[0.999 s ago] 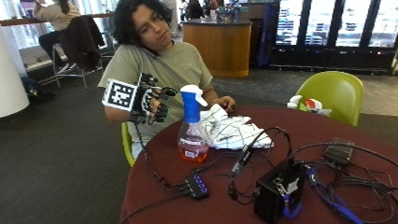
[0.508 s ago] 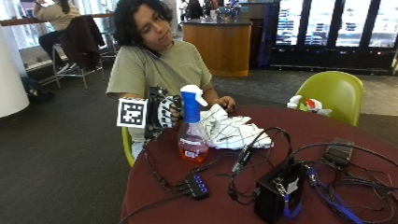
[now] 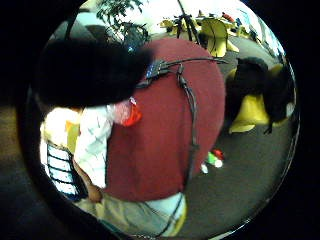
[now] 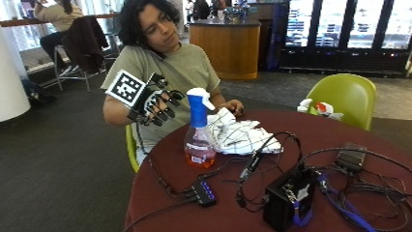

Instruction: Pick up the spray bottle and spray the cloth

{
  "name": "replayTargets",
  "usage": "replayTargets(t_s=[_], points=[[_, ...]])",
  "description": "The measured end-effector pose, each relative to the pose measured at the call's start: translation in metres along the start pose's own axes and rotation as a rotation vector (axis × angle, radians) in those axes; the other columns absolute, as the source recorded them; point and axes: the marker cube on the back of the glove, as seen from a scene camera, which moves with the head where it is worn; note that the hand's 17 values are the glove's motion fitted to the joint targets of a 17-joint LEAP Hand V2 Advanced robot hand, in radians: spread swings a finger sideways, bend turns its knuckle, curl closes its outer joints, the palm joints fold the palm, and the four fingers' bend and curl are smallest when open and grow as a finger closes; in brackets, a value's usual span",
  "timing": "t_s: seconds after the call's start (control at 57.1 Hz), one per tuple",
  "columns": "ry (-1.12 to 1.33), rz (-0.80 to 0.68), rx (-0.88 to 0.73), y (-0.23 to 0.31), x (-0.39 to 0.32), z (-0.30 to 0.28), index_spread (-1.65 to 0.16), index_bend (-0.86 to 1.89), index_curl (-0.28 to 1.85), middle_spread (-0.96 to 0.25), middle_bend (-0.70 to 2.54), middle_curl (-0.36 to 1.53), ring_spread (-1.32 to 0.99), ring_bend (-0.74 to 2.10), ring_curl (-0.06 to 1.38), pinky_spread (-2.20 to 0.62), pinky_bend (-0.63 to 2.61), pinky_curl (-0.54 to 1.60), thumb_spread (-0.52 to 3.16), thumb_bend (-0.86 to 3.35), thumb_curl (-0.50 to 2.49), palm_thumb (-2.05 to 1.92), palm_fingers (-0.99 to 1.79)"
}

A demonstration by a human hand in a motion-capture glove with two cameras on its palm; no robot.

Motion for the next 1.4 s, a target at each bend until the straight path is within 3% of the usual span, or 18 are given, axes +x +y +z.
replayTargets(t_s=[0.053,0.14,0.35,0.526,0.701,0.929,1.122,1.402], points=[[0.037,0.021,-0.016,0.005,-0.003,-0.008,-0.23,0.43,0.54,-0.08,0.6,0.61,-0.09,0.63,0.54,-0.1,0.6,0.52,1.16,-0.02,0.66,0.87,0.69],[0.086,-0.07,-0.19,0.027,-0.003,-0.028,-0.29,0.38,0.51,-0.01,0.41,0.53,-0.03,0.43,0.47,0.06,0.53,0.48,1.2,-0.04,0.62,0.78,0.34],[0.255,-0.226,-0.267,0.049,0.009,-0.065,-0.38,0.26,0.41,0.01,0.19,0.41,-0.01,0.25,0.35,0.19,0.43,0.38,1.21,-0.04,0.55,0.66,0.25],[0.468,-0.255,-0.345,0.066,0.013,-0.087,-0.41,0.19,0.38,-0.03,0.16,0.37,-0.04,0.2,0.32,0.21,0.36,0.35,1.17,-0.04,0.48,0.57,0.2],[0.517,-0.299,-0.405,0.079,0.01,-0.1,-0.42,0.17,0.35,-0.06,0.17,0.33,-0.07,0.2,0.31,0.21,0.35,0.35,1.12,-0.04,0.43,0.51,0.17],[0.442,-0.28,-0.404,0.073,0.014,-0.096,-0.43,0.17,0.33,-0.07,0.17,0.31,-0.09,0.21,0.31,0.2,0.32,0.34,1.1,-0.03,0.39,0.49,0.17],[0.082,-0.241,-0.433,0.04,0.023,-0.058,-0.41,0.16,0.31,-0.05,0.19,0.31,-0.09,0.23,0.31,0.2,0.29,0.34,1.08,-0.01,0.38,0.54,0.21],[-0.22,-0.173,-0.267,-0.024,0.034,0.0,-0.35,0.1,0.24,0.0,0.22,0.33,-0.06,0.32,0.33,0.2,0.32,0.35,1.04,-0.01,0.39,0.65,0.24]])
